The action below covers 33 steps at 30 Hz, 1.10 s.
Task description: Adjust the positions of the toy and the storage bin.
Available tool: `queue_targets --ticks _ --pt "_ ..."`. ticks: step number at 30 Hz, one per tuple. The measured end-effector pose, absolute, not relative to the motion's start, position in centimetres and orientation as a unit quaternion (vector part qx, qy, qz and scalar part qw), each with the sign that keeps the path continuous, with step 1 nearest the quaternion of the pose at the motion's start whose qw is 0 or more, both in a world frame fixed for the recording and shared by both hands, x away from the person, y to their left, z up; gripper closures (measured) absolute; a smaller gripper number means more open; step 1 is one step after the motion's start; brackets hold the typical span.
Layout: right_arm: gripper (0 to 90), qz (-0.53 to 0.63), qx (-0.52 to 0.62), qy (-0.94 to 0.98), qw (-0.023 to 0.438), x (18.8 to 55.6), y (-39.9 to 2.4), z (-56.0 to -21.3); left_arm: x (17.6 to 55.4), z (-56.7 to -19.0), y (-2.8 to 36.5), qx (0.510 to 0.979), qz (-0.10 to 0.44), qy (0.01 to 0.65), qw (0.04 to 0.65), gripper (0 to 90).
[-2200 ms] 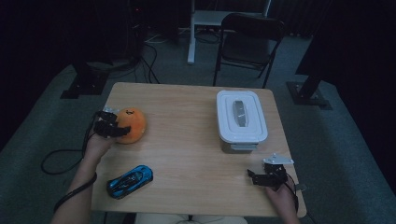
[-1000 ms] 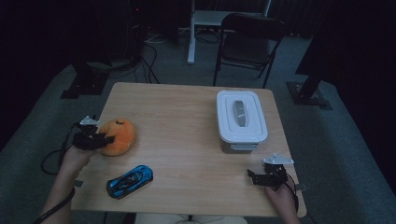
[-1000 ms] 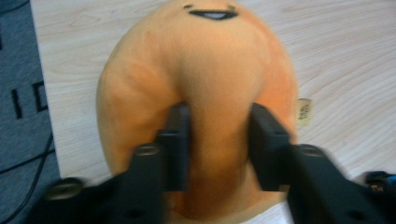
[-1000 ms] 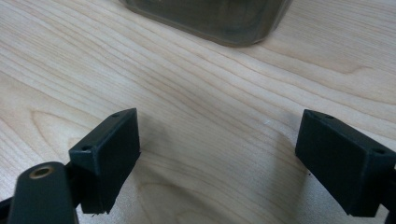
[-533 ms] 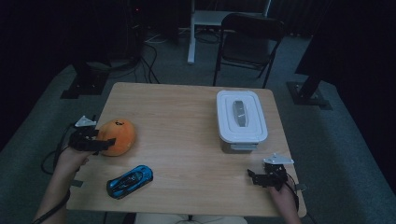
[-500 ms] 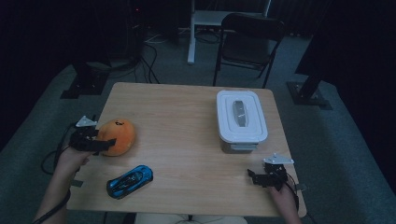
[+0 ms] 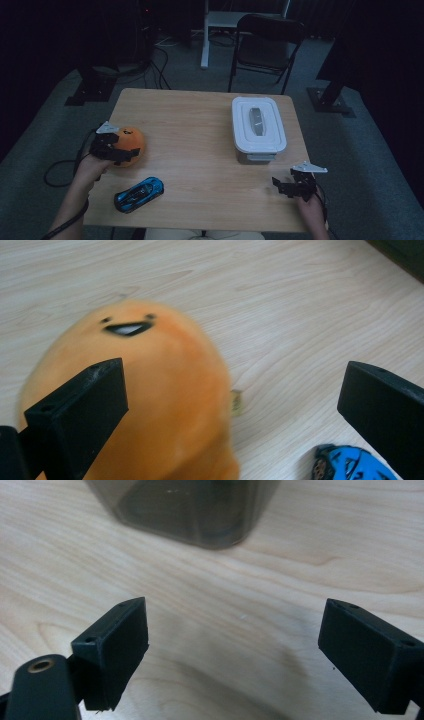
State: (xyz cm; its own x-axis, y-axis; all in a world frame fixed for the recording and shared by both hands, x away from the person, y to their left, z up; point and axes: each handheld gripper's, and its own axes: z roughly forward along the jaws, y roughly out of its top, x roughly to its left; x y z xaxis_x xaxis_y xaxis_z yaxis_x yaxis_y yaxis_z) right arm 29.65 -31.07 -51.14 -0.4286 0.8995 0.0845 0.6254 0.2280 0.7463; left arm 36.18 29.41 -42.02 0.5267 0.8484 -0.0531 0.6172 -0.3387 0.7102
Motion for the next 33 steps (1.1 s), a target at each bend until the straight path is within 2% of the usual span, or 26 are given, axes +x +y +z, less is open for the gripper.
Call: queue_targets --ticks 13,18,33 --pt "11.6 0.357 0.522 0.741 0.226 31.5 -32.3 -50.6 38.1 -42.4 24.4 0.817 0.147 0.42 0.367 0.4" --pt "11.6 0.362 0.531 0.735 0.217 32.6 -32.9 -50.7 39.0 -42.9 22.2 0.825 0.137 0.407 0.367 0.4" --pt "11.6 0.355 0.557 0.715 0.229 34.7 -34.0 -51.2 41.9 -45.0 16.4 0.836 0.131 0.372 0.382 0.4"
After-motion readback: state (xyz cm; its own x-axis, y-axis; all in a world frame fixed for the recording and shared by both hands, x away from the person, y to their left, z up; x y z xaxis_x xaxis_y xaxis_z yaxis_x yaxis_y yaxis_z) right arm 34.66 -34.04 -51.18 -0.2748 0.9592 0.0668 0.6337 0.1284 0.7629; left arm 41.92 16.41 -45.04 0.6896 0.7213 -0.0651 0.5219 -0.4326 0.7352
